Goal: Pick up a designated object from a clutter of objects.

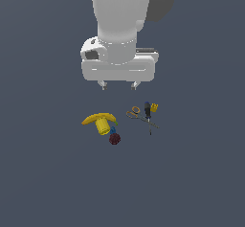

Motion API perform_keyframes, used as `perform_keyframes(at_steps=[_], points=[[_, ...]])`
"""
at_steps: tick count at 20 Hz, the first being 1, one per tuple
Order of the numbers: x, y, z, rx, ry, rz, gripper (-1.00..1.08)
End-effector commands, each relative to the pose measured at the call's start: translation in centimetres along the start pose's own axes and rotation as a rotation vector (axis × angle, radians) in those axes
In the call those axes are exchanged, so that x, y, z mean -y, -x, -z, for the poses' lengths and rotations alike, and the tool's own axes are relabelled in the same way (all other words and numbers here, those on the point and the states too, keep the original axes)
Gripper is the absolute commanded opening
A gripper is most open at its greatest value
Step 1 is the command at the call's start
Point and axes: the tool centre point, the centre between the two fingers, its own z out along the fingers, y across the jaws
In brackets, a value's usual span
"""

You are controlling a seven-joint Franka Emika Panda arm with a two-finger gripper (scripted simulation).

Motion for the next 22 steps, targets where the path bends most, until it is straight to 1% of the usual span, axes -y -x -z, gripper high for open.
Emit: perform_keyframes(at_steps=[1, 4, 10, 17, 22], points=[[0.0, 0.0, 0.0, 0.0, 0.0, 0.0, 1.0], [0.3, 0.0, 0.1, -0.002, 0.003, 0.014, 1.0], [1.9, -0.1, 0.5, -0.013, 0.019, 0.084, 1.0], [1.9, -0.1, 0.6, -0.013, 0.019, 0.083, 1.0], [2.5, -0.2, -0.5, -0.013, 0.021, 0.08, 1.0]])
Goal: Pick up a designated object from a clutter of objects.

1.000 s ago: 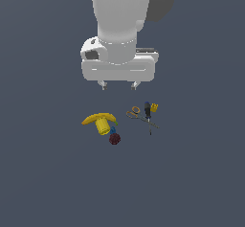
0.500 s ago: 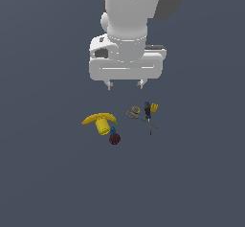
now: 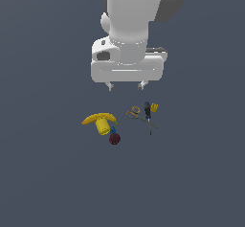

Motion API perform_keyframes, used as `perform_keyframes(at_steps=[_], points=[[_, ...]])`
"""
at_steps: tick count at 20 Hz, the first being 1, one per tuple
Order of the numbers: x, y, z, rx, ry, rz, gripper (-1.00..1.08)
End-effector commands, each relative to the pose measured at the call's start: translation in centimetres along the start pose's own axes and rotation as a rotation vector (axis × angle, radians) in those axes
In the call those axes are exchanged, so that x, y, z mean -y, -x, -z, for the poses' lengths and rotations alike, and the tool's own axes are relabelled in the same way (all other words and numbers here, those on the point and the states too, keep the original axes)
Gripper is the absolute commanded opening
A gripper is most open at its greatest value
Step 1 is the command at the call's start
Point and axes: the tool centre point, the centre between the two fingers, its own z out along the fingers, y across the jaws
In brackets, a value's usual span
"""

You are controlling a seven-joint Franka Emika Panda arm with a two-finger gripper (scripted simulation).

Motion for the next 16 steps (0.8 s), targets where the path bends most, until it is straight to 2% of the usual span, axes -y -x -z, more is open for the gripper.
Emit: perform_keyframes(at_steps=[1, 8, 16], points=[[0.4, 0.0, -0.8, 0.001, 0.001, -0.002, 1.0], [2.5, -0.1, -4.8, 0.002, 0.006, -0.016, 1.0], [6.5, 1.0, -12.2, 0.004, 0.009, -0.039, 1.0]])
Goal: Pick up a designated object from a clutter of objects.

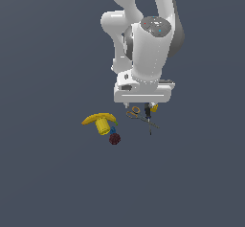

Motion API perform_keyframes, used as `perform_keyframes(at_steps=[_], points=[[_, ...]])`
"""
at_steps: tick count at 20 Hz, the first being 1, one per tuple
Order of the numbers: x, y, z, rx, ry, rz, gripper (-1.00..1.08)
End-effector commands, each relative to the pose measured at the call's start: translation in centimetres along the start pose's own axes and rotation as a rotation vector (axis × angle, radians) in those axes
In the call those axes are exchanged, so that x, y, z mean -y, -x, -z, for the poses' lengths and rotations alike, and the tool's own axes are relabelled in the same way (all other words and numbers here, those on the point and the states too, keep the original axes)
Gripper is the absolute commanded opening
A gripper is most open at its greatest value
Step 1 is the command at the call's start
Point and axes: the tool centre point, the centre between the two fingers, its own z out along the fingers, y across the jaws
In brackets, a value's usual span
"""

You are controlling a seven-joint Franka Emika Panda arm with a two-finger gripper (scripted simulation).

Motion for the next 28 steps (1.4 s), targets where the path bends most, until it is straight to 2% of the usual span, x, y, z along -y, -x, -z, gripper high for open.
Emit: perform_keyframes(at_steps=[1, 8, 14, 21, 28], points=[[1.4, 0.7, -2.5, 0.001, 0.0, -0.007, 1.0], [5.1, 3.4, -8.9, 0.003, -0.007, -0.027, 1.0], [7.2, 5.6, -12.3, 0.007, -0.015, -0.038, 1.0], [8.3, 7.1, -14.2, 0.009, -0.021, -0.045, 1.0], [8.3, 7.2, -14.6, 0.01, -0.021, -0.044, 1.0]])
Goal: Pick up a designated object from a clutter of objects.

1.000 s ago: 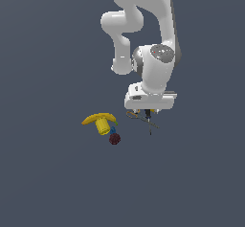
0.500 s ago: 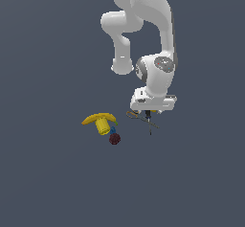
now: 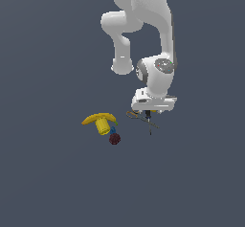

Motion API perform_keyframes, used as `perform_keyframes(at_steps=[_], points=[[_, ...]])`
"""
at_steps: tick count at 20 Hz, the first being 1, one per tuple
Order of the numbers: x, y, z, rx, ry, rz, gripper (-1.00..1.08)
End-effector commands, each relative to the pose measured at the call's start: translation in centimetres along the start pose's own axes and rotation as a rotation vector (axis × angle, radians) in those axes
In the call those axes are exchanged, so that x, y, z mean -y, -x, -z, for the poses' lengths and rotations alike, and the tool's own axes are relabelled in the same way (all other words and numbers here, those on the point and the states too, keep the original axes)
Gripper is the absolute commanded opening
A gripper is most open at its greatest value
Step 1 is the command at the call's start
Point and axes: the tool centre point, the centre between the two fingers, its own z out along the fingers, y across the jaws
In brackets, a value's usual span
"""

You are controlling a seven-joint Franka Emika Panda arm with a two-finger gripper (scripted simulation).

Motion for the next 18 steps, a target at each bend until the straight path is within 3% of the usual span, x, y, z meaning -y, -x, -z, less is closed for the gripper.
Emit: perform_keyframes(at_steps=[1, 17, 18], points=[[0.0, 0.0, -0.3, 0.0, 0.0, 0.0, 1.0], [0.0, 0.1, -5.0, 0.0, 0.0, -0.001, 1.0], [0.0, 0.1, -5.0, 0.0, 0.0, -0.001, -1.0]])
